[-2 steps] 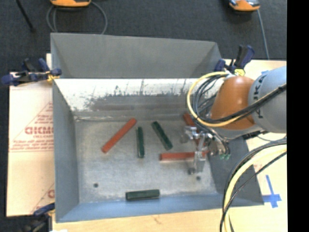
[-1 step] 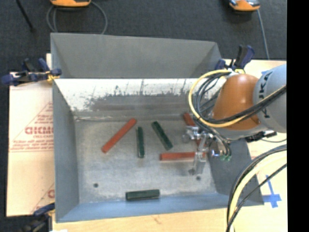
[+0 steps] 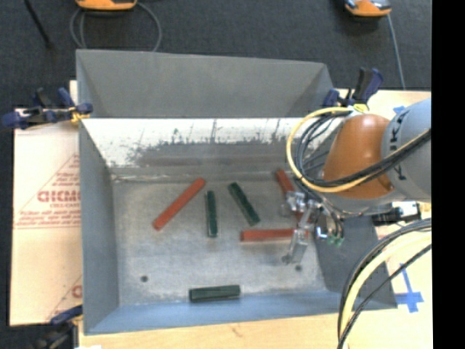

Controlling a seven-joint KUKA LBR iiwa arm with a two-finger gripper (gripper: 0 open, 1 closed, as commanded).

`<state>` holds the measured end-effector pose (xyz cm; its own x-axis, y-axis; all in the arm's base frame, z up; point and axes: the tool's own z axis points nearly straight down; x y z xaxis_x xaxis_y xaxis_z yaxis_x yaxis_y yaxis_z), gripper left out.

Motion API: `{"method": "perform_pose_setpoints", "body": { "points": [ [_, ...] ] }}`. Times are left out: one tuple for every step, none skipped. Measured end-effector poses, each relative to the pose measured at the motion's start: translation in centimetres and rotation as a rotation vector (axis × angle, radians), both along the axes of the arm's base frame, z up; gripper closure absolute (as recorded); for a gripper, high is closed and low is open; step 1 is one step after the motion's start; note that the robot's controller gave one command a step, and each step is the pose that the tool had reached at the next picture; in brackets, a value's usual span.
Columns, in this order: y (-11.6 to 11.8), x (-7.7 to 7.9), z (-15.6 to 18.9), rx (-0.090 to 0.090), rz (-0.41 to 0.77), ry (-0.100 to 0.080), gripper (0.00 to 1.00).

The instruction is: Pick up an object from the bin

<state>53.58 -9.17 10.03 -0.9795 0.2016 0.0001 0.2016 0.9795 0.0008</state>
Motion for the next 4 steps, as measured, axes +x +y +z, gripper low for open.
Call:
{"method": "perform_pose_setpoints", "body": {
  "points": [
    [-1.0, 0.0, -3.1, 0.000, -0.060, -0.001, 0.00],
    [-1.1, 0.2, -3.0, -0.003, -0.052, -0.004, 0.00],
    [-1.1, 0.2, -2.9, -0.003, -0.050, -0.004, 1.00],
    [-1.2, 0.4, 2.4, -0.003, -0.044, -0.008, 1.00]
  ]
}}
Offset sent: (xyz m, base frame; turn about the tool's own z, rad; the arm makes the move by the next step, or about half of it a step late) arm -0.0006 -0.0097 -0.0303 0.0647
